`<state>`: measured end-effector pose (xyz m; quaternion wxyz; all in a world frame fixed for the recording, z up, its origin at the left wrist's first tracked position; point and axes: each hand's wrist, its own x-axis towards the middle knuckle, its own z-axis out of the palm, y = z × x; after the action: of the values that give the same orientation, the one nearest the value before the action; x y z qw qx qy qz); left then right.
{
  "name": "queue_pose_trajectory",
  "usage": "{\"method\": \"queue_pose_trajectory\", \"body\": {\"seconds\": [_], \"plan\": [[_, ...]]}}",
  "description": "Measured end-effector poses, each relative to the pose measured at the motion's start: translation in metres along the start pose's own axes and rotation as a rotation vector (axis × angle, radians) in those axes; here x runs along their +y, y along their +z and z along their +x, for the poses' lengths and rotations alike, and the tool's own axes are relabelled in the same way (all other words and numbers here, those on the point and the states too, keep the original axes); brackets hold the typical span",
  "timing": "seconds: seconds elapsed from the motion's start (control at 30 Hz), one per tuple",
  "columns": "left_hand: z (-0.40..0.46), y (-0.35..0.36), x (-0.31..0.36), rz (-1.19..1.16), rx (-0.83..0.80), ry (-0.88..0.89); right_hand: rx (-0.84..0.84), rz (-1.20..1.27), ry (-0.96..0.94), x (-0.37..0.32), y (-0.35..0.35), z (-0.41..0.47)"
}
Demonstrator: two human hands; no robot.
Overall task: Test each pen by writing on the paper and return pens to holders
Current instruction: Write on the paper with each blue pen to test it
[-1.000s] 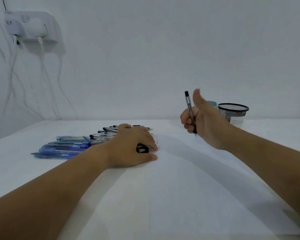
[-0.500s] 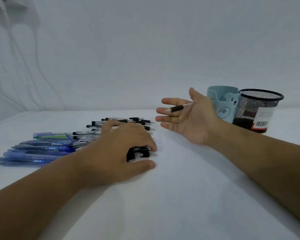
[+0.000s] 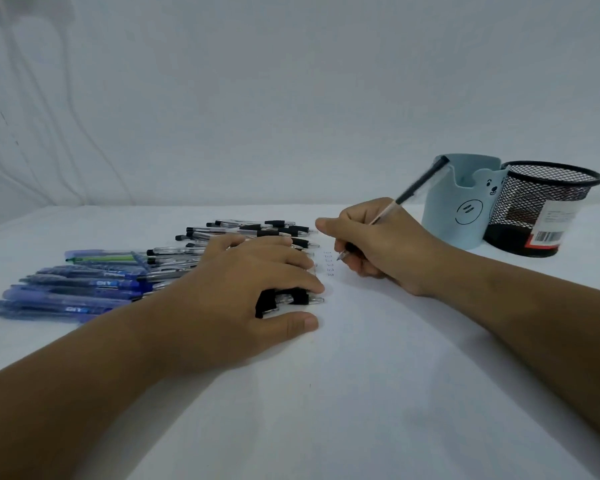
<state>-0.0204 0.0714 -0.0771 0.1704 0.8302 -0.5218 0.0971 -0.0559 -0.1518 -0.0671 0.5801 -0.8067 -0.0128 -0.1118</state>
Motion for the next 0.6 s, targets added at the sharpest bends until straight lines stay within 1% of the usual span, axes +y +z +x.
{"method": "queue_pose_trajectory", "body": {"seconds": [0.13,0.27,0.43,0.6], "plan": [[0.0009,0.0005,-0.0034,-0.032,-0.01,0.035,0.046,-0.155,-0.075,0.0019,0.0055,-0.002],[0.0011,0.0014,-0.0046,-0.042,0.001,0.041,0.072,-0.223,-0.041,0.0042,0.0042,-0.0013],[0.0006,0.002,-0.0039,-0.049,0.018,0.052,0.067,-0.265,0.001,0.0033,0.0057,-0.0014],[0.0013,0.0025,-0.0038,-0.052,0.034,0.055,0.056,-0.277,-0.005,0.0034,0.0064,-0.0018]]}}
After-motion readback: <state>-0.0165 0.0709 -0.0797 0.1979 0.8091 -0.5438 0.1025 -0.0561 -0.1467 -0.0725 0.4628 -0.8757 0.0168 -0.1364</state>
